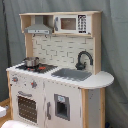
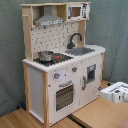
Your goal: Play with the kitchen
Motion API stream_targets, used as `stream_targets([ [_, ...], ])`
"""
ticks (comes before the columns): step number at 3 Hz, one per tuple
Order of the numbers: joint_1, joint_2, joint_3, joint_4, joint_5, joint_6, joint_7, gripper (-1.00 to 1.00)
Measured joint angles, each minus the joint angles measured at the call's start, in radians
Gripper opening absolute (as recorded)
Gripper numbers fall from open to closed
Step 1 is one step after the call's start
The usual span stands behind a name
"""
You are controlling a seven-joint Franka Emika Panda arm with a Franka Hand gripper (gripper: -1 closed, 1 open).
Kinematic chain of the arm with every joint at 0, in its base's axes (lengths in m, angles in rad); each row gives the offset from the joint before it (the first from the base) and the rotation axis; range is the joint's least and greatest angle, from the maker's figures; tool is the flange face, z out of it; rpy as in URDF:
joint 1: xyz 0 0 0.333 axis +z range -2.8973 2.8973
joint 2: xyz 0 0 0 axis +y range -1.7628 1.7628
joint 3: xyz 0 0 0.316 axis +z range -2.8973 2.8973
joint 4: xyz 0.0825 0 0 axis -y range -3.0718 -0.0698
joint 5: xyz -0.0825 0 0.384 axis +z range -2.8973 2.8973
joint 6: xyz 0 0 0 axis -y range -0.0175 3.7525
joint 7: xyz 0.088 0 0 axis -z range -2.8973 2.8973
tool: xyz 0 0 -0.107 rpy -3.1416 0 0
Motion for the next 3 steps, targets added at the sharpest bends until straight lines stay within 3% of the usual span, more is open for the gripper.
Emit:
stream_targets([
  [1,-0.018,-0.001,-0.031,0.038,0.000,0.005,0.096,1.00],
  [3,-0.149,-0.004,-0.031,0.162,0.000,0.015,0.214,1.00],
])
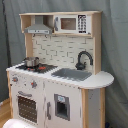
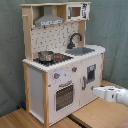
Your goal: Play with the kitchen
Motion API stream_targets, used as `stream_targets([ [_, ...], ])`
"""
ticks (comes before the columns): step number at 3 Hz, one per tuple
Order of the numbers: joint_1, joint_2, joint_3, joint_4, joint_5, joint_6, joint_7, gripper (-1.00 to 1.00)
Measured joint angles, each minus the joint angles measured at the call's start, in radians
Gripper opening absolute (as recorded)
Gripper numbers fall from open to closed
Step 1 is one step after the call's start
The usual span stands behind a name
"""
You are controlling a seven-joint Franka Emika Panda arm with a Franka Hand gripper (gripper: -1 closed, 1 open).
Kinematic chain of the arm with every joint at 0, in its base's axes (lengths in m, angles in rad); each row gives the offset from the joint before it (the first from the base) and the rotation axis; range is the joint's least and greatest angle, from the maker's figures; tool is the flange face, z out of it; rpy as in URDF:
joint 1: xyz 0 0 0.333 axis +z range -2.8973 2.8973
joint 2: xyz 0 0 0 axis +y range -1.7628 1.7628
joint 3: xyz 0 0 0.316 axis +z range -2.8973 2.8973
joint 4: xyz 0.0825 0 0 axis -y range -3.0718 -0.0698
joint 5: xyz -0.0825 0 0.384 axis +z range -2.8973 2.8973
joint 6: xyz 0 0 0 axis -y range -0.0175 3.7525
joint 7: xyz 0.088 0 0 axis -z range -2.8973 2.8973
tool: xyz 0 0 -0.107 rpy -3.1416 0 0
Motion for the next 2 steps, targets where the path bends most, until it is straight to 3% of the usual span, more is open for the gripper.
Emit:
stream_targets([
  [2,-0.146,-0.003,-0.001,0.105,0.000,0.043,0.133,1.00],
])
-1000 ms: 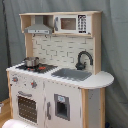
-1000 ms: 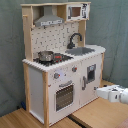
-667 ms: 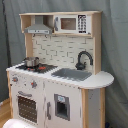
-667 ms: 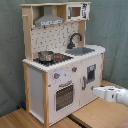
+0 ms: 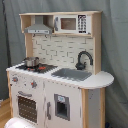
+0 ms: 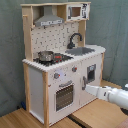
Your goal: Play with the kitchen
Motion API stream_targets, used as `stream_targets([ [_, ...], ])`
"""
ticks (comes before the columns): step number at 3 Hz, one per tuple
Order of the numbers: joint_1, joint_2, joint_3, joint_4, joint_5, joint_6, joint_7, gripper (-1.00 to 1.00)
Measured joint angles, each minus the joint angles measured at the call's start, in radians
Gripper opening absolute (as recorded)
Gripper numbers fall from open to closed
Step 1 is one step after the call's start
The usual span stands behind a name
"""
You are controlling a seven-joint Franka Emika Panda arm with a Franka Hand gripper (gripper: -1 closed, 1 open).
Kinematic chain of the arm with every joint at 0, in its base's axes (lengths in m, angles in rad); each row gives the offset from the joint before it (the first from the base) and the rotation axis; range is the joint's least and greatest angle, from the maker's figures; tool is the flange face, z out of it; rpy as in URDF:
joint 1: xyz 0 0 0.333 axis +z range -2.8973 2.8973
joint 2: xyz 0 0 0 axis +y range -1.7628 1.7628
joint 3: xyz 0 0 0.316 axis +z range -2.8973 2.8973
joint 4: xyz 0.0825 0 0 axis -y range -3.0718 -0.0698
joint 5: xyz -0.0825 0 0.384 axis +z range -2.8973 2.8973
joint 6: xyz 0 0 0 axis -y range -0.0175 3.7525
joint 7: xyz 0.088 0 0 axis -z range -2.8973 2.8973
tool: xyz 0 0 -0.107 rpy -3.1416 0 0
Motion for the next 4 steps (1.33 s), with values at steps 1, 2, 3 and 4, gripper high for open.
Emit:
stream_targets([
  [1,-0.080,-0.001,0.000,0.057,0.000,0.027,0.084,1.00],
  [2,-0.144,-0.001,0.000,0.112,0.000,0.044,0.172,1.00],
  [3,-0.186,-0.001,0.000,0.154,0.000,0.047,0.262,1.00],
  [4,-0.206,-0.001,0.007,0.169,0.000,0.049,0.372,1.00],
])
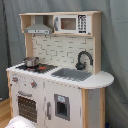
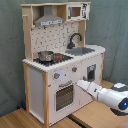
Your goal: Play with the kitchen
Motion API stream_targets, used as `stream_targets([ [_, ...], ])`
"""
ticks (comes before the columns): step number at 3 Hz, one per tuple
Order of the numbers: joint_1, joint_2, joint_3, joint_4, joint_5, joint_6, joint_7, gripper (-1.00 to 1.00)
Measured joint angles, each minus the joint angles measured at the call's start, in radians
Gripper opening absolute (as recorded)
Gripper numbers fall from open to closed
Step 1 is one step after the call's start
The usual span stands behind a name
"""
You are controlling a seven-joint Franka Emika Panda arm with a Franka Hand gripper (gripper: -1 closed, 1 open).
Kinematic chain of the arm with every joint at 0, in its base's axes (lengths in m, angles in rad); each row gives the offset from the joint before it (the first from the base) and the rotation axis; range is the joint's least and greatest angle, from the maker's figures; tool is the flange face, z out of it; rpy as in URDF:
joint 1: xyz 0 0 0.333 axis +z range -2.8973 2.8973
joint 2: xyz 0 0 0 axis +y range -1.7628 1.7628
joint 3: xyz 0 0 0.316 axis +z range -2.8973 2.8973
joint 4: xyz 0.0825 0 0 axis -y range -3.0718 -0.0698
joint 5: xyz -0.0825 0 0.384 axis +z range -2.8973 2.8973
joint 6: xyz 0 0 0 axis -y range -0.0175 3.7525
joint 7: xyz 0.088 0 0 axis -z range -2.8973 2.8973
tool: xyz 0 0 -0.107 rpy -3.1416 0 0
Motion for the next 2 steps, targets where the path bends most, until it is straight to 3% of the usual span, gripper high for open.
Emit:
stream_targets([
  [2,-0.011,0.000,-0.010,0.000,0.000,0.017,0.213,1.00],
])
